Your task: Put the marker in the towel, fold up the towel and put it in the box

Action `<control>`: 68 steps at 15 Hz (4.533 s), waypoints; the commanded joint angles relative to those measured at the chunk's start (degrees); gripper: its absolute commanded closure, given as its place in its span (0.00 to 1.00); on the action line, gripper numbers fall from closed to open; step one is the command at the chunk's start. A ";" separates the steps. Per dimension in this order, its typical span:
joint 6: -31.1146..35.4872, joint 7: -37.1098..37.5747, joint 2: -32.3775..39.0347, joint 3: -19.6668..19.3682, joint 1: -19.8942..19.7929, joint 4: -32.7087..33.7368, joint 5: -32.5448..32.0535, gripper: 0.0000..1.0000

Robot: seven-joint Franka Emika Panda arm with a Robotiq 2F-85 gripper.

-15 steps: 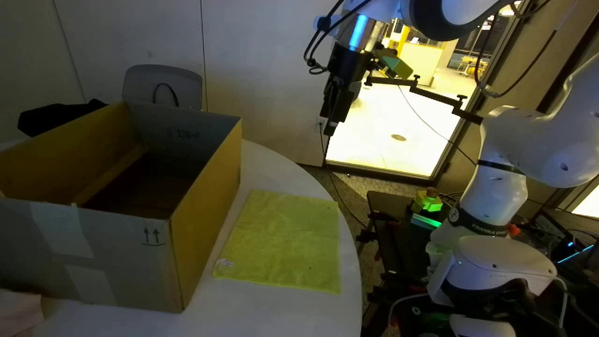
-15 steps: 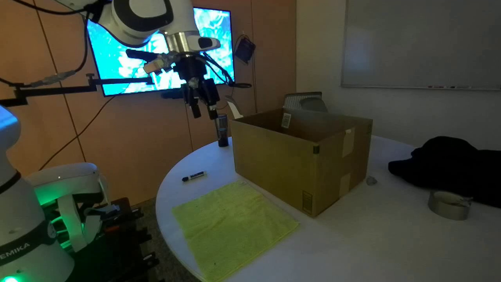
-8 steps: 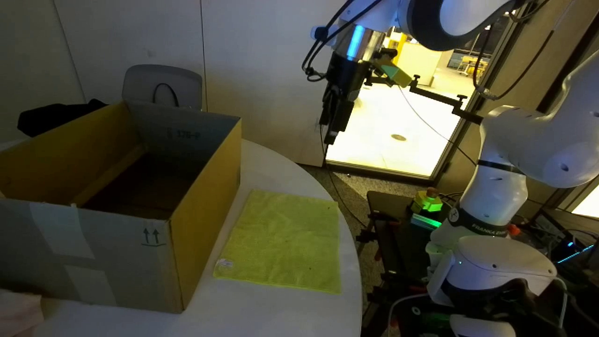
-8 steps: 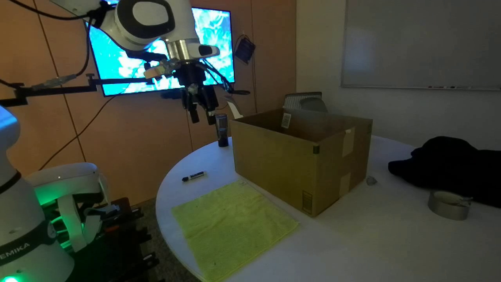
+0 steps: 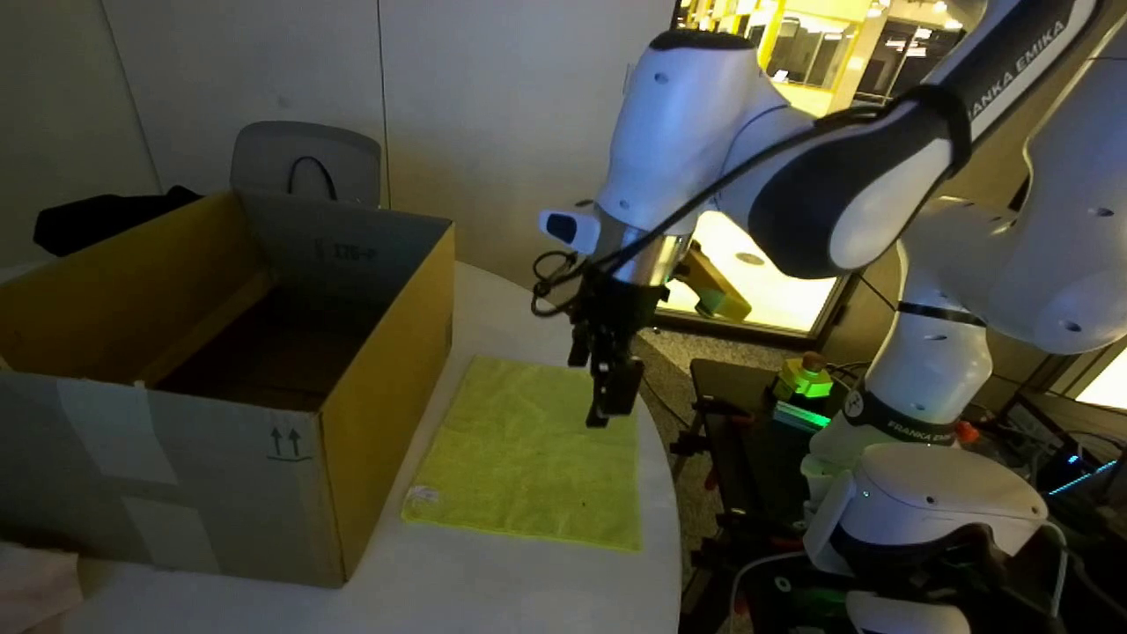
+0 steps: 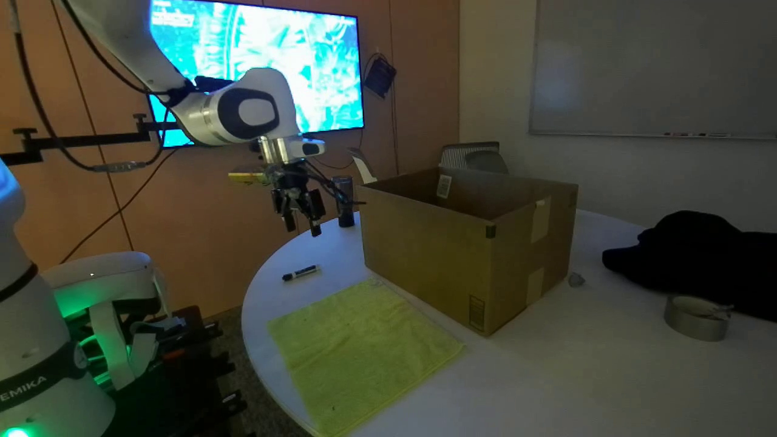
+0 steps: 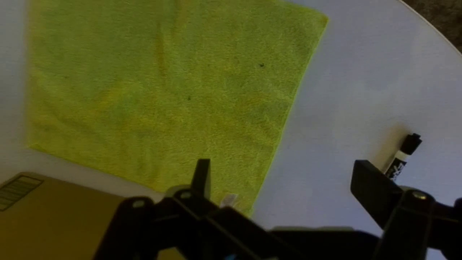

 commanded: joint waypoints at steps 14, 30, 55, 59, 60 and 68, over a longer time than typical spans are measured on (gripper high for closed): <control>4.47 14.73 39.29 -1.79 16.99 28.65 -5.91 0.00; 11.24 13.73 48.83 -4.25 20.06 34.46 -2.22 0.00; 3.18 11.55 36.04 -9.10 17.88 25.81 -8.41 0.85; 3.79 12.33 34.57 -12.37 15.30 22.91 -9.50 0.85; 4.05 12.96 34.77 -13.42 14.99 22.52 -10.36 0.85; 5.48 20.64 36.83 -22.01 12.26 21.61 -15.31 0.85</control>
